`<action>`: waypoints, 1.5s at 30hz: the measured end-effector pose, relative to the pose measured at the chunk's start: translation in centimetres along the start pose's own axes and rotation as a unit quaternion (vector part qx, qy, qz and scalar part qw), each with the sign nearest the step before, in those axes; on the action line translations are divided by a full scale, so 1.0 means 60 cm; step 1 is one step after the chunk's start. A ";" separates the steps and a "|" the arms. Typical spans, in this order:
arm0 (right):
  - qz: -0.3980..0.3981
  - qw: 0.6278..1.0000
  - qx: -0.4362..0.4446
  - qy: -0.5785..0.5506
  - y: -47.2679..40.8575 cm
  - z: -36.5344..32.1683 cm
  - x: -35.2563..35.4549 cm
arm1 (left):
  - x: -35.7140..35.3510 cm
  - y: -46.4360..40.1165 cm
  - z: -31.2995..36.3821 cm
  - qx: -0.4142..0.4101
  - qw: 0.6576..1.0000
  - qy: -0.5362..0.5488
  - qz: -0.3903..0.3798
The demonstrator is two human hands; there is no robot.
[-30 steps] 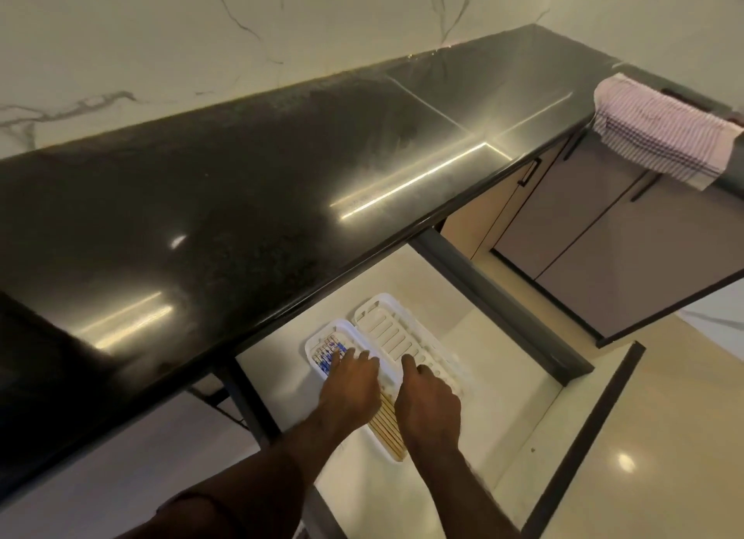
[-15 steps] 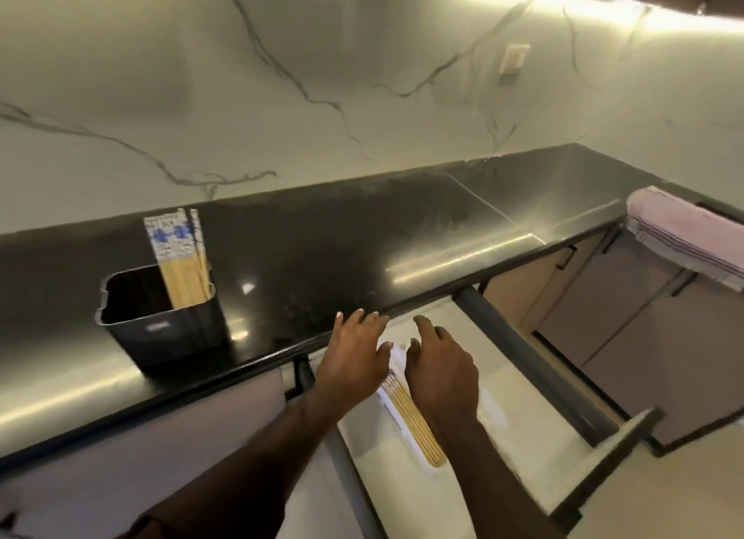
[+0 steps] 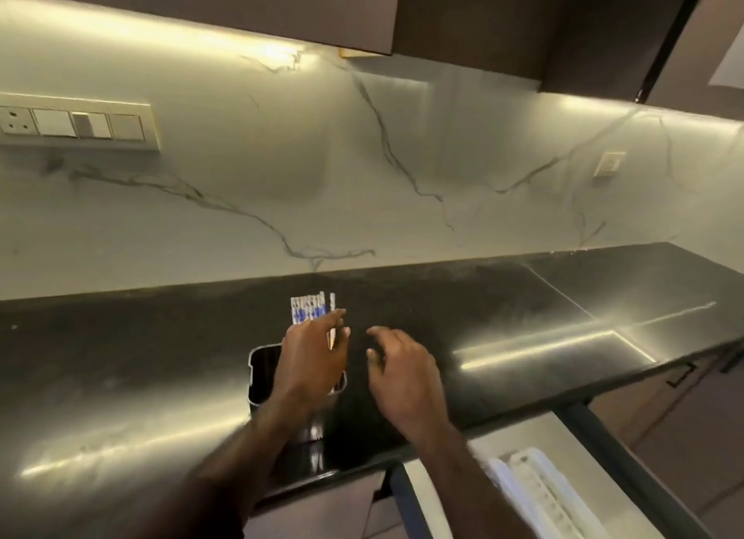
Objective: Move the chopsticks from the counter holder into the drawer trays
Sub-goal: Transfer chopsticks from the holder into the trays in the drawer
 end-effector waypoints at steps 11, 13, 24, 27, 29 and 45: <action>-0.085 0.992 -0.052 -0.072 -0.131 -0.074 -0.171 | 0.040 -0.147 -0.182 0.057 0.996 0.023 -0.063; -0.095 0.991 -0.064 -0.067 -0.139 -0.072 -0.184 | 0.026 -0.159 -0.195 0.053 0.995 0.027 -0.079; -0.117 0.988 -0.081 -0.067 -0.166 -0.056 -0.203 | -0.004 -0.189 -0.225 0.043 0.994 0.071 -0.064; -0.123 0.987 -0.078 -0.069 -0.170 -0.053 -0.205 | -0.008 -0.189 -0.230 0.046 0.993 0.093 -0.062; -0.125 0.986 -0.079 -0.073 -0.172 -0.050 -0.208 | -0.009 -0.189 -0.234 0.049 0.992 0.104 -0.056; -0.115 0.940 -0.056 -0.317 -0.215 -0.074 -0.174 | 0.154 -0.291 -0.082 -0.062 0.972 0.194 -0.121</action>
Point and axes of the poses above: each hand's wrist, its own y-axis away from the middle knuckle, its own x-axis out of the back of the hand, z = x × y, the point moved 8 cm from there along -y, towards the middle knuckle, and after that the axes turned 10 degrees about -z, right-handed, at the moved point
